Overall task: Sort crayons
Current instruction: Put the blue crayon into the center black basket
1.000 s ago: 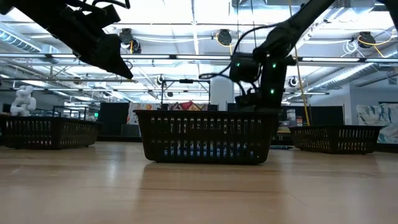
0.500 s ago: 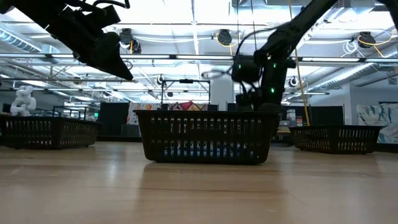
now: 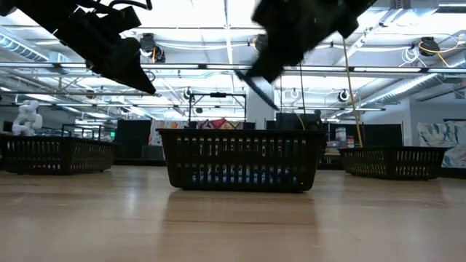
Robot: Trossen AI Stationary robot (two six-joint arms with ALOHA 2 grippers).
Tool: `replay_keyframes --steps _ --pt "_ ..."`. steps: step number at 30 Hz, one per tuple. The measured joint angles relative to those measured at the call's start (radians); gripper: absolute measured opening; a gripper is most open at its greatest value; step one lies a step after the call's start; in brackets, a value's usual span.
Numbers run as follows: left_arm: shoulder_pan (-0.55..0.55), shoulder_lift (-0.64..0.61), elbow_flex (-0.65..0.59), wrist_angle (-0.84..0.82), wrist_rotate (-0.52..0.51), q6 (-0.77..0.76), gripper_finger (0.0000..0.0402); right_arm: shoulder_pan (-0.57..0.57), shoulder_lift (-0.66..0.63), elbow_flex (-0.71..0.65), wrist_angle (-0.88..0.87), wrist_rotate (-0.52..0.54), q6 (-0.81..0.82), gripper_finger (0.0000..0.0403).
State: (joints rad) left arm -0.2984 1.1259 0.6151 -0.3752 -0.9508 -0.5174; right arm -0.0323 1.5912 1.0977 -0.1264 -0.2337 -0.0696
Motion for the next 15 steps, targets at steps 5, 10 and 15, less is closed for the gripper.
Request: replay_keyframes --steps 5,10,15 --pt "-0.004 0.000 0.000 0.000 0.000 0.002 0.0221 0.147 0.079 0.001 0.168 -0.036 0.080 0.0001" --pt "-0.004 0.000 0.001 0.034 0.000 0.003 0.0221 0.188 0.145 0.000 0.152 -0.032 0.122 0.0010" --pt "-0.004 0.000 0.001 0.175 0.025 0.038 0.0221 0.185 0.190 0.000 0.151 -0.031 0.160 0.0046"
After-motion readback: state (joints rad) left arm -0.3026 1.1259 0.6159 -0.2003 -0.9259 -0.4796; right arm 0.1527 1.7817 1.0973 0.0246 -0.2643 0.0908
